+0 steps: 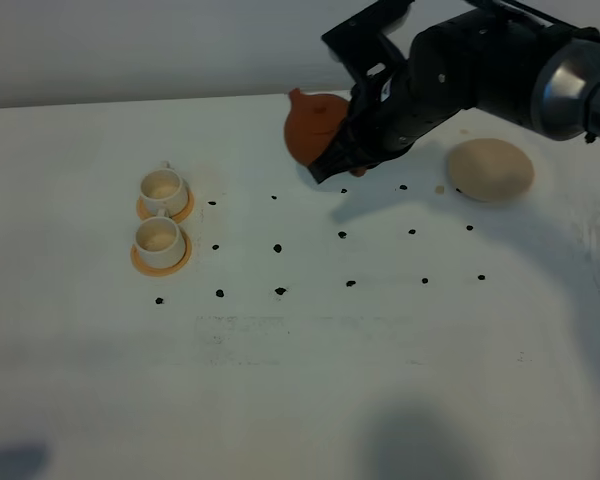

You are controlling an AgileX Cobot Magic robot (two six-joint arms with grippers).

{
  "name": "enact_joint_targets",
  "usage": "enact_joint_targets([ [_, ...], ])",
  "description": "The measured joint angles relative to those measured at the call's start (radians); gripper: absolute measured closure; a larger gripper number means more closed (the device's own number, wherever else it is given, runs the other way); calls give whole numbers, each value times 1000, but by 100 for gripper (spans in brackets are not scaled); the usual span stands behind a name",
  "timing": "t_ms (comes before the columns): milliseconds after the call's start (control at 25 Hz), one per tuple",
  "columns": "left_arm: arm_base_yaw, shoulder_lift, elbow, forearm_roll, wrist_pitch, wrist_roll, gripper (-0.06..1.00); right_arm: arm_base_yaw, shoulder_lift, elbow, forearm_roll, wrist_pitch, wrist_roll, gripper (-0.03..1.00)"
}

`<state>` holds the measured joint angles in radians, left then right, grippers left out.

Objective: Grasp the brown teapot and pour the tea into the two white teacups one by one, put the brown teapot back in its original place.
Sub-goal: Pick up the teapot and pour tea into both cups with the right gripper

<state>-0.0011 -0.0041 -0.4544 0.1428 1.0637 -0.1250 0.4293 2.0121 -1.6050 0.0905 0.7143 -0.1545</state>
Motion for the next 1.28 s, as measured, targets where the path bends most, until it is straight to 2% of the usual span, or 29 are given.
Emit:
enact_joint_targets([
  [280, 0, 0, 0, 0, 0, 0, 62, 64, 0, 0, 3, -39, 0, 88],
  [760, 0, 0, 0, 0, 0, 0, 62, 173, 0, 0, -2, -17, -9, 88],
  [1280, 0, 0, 0, 0, 0, 0, 62, 218, 31, 0, -34, -37, -29, 88],
])
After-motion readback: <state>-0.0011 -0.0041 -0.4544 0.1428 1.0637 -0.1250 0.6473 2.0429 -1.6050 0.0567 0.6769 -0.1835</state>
